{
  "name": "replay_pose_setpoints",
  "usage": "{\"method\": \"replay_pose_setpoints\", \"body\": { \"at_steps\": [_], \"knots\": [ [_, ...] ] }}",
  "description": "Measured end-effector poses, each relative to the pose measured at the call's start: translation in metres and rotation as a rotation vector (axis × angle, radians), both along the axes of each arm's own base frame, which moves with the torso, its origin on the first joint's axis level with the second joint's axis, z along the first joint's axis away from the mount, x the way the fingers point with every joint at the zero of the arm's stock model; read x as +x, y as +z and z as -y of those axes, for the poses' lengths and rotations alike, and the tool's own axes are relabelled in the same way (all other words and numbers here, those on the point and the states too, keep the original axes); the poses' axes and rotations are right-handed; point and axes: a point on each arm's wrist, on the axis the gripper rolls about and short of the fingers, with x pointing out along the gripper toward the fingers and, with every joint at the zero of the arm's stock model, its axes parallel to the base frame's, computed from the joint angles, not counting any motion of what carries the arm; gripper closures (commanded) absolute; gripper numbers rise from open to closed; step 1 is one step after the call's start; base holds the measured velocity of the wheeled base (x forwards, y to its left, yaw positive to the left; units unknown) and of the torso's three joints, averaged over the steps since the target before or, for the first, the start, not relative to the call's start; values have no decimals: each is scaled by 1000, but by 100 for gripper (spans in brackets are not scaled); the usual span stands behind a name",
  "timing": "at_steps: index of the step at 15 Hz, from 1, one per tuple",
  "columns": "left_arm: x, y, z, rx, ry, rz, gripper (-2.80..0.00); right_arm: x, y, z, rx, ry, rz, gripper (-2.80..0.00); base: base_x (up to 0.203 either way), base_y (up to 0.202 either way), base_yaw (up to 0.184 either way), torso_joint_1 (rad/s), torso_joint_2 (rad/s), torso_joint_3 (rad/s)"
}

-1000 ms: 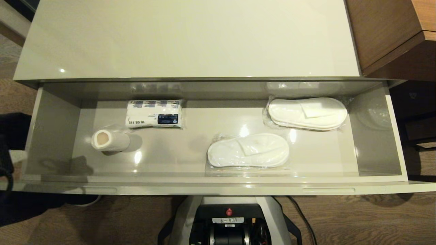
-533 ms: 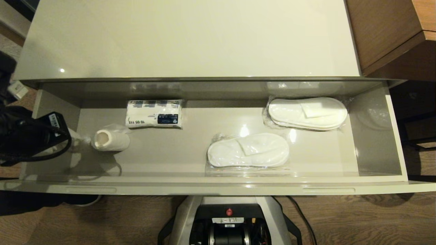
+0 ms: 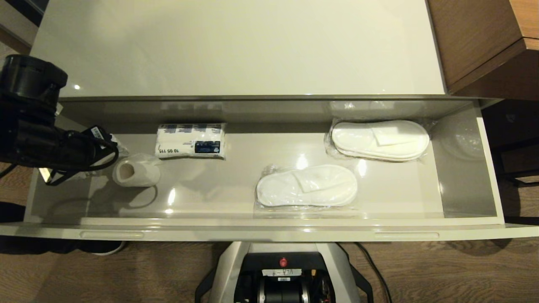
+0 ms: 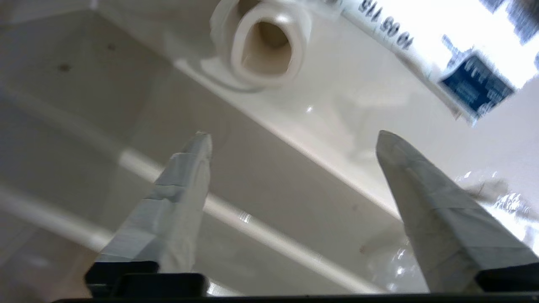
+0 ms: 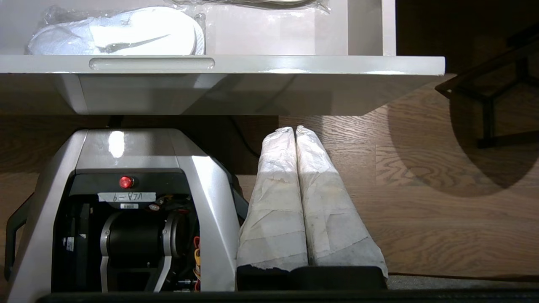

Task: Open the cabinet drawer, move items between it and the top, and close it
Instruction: Take out the roll paper from the drawer

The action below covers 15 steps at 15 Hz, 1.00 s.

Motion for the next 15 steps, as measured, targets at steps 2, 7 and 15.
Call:
{"method": "replay_pose_setpoints", "body": {
  "at_steps": [2, 7, 15],
  "knots": [
    [8, -8, -3, -24, 33, -22, -280, 0, 0, 0, 0, 0, 0, 0, 0, 0, 0, 0, 0, 0],
    [23, -24, -8, -105, 129, -58, -280, 0, 0, 0, 0, 0, 0, 0, 0, 0, 0, 0, 0, 0],
    [35, -27, -9, -191, 177, -47, -280, 0, 0, 0, 0, 0, 0, 0, 0, 0, 0, 0, 0, 0]
  ]
}}
